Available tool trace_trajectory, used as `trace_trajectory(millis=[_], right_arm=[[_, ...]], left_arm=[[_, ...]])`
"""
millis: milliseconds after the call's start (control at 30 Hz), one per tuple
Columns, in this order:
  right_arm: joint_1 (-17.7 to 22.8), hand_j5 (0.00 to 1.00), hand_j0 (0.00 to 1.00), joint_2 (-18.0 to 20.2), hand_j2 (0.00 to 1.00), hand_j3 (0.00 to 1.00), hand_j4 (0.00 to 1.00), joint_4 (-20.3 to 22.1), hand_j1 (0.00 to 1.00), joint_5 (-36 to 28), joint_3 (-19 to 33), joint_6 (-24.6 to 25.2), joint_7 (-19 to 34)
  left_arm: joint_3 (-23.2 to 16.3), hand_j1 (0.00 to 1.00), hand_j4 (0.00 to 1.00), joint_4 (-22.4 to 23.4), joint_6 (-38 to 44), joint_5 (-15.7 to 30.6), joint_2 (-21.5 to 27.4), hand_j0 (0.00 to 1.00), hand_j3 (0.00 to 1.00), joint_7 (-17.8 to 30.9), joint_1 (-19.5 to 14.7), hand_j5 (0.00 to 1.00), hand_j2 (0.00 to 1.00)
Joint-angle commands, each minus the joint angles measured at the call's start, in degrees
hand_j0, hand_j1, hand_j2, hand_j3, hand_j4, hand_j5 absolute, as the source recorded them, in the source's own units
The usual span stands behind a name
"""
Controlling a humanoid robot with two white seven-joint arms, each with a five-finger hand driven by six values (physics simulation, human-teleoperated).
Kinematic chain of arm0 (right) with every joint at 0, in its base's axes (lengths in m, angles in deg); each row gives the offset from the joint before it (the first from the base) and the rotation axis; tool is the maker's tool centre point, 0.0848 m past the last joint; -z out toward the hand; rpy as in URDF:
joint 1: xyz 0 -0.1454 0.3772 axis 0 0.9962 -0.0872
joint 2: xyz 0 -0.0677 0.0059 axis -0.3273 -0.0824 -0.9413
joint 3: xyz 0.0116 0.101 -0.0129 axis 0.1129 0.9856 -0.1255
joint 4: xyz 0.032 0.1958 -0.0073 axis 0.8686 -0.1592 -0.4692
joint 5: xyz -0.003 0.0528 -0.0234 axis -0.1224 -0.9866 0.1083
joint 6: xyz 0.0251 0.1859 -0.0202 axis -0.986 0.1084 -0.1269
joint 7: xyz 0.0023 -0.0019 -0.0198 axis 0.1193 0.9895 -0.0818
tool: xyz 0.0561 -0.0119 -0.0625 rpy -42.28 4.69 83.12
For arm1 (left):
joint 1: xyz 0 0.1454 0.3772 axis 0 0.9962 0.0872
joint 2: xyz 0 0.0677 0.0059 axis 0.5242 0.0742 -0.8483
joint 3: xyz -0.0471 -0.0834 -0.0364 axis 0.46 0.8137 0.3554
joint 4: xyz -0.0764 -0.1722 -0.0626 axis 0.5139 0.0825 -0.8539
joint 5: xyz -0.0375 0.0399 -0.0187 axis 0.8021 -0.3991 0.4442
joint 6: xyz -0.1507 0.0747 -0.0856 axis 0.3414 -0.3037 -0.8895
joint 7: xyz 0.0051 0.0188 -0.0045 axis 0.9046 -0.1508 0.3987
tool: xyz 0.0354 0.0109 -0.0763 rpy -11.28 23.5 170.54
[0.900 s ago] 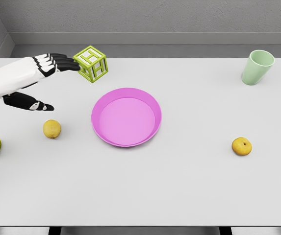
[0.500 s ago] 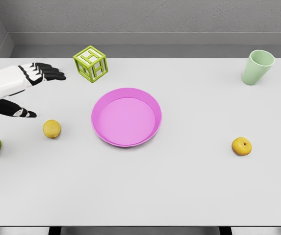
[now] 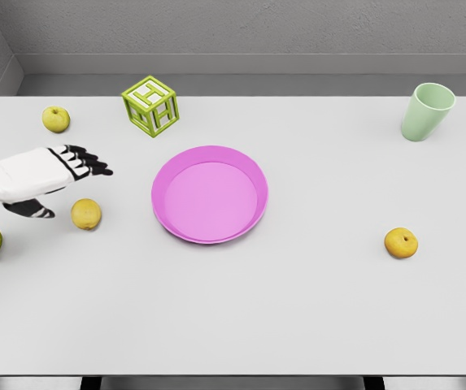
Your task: Put the lemon on the plate with left arm
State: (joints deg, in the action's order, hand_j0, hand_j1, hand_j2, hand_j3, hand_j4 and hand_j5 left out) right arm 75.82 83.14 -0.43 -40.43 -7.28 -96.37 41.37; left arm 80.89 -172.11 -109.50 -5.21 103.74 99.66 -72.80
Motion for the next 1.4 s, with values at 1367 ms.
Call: trace_trajectory(millis=[1367], right_arm=[[0.0,1.0,1.0,0.0,1.0,1.0,1.0,0.0,1.0,-0.08,0.01,0.0,0.01]], left_arm=[[-4.81,1.0,1.0,0.61,0.16,-21.26,-5.13,1.0,1.0,-0.03,-0.62,1.0,1.0]])
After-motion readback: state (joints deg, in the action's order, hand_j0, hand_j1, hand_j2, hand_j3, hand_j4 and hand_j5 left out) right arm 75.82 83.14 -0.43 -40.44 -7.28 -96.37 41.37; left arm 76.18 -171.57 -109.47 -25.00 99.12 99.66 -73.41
